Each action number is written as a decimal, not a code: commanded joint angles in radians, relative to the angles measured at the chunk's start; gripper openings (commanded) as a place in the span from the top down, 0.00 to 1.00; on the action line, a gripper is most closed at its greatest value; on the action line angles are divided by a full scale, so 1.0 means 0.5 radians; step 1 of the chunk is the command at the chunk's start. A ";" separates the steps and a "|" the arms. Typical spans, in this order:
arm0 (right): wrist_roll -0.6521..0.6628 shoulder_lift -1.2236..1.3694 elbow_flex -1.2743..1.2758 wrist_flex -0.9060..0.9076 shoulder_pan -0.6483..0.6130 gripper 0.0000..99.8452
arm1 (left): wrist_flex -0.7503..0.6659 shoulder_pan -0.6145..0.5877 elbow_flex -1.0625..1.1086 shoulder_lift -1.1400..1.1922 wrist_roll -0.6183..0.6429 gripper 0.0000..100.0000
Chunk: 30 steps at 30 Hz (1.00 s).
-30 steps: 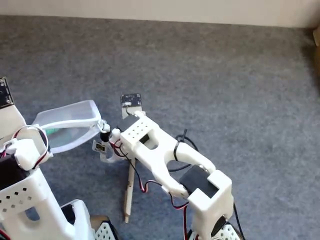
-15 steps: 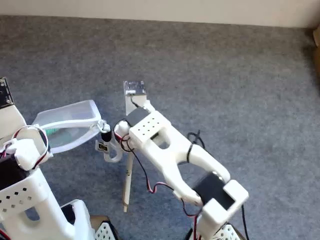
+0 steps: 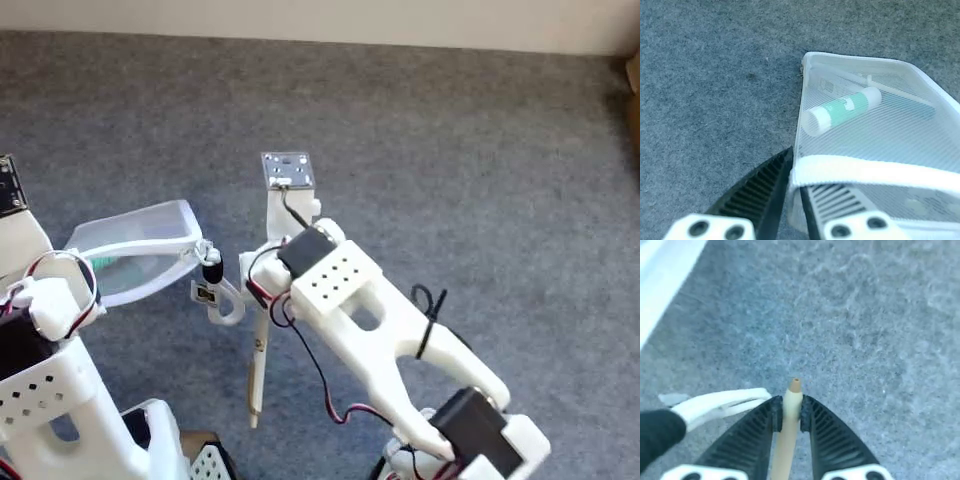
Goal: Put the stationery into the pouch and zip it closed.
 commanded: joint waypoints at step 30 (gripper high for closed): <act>0.031 -0.962 0.124 -0.014 -0.232 1.00 | -0.040 -0.026 -0.008 0.029 -0.006 0.99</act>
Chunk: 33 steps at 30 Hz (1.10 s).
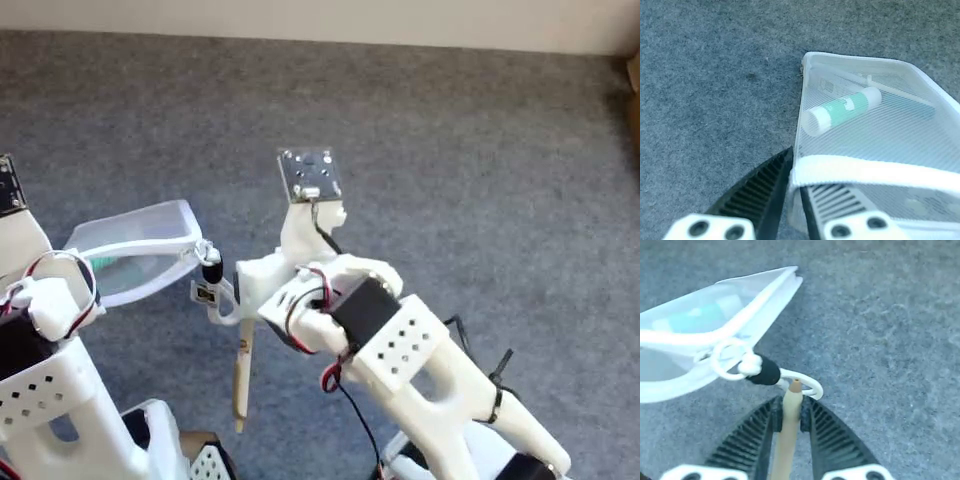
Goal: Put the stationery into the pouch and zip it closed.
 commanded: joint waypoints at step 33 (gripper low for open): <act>0.973 -0.379 -0.020 -1.533 -0.342 1.00 | -0.055 -0.014 0.023 0.023 -0.006 0.99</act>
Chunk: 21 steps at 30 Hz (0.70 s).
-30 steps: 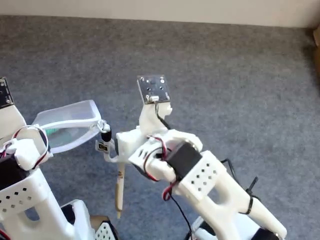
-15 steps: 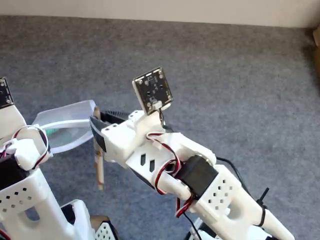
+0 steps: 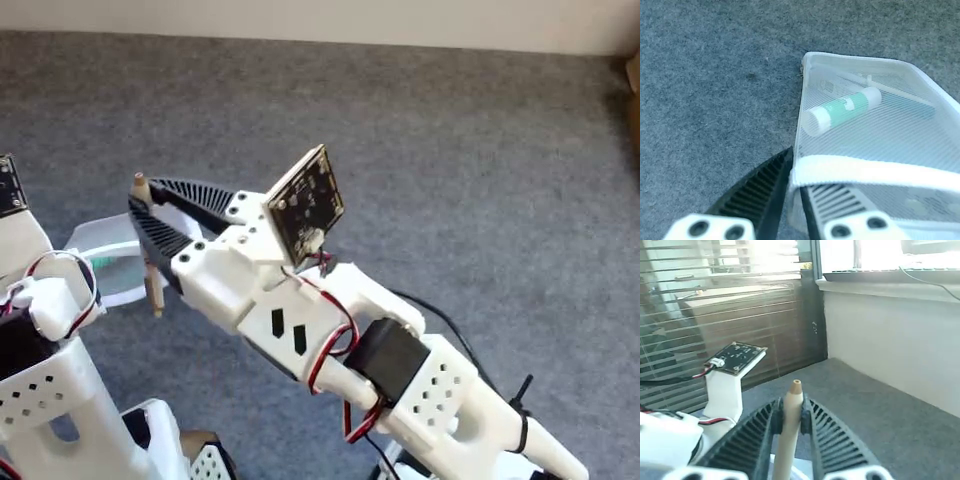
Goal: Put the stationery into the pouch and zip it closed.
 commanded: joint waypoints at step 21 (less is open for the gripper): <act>0.690 -0.057 0.763 -1.422 -0.081 1.00 | -0.055 -0.014 0.029 0.020 -0.006 0.99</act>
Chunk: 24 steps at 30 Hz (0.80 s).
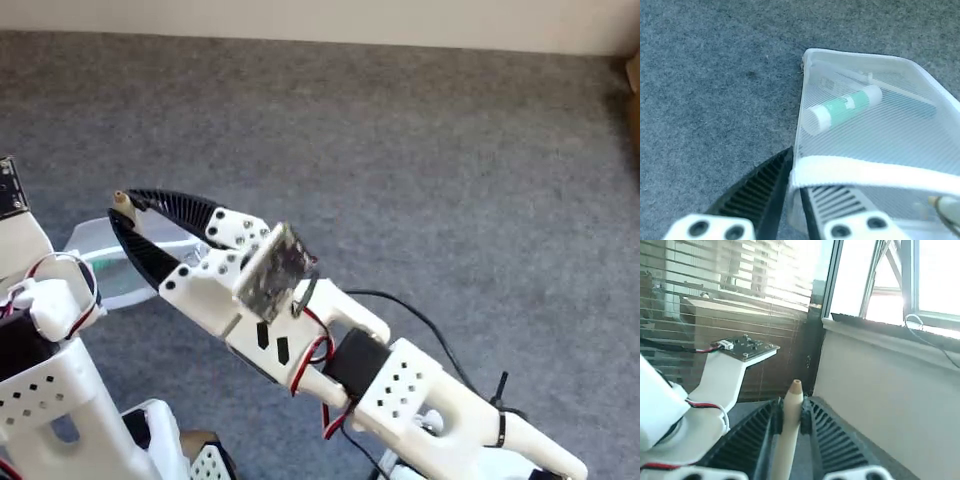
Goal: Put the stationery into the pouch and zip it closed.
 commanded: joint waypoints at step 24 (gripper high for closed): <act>1.096 -0.051 1.045 -0.750 -0.265 1.00 | -0.049 -0.014 -0.002 0.032 -0.006 0.99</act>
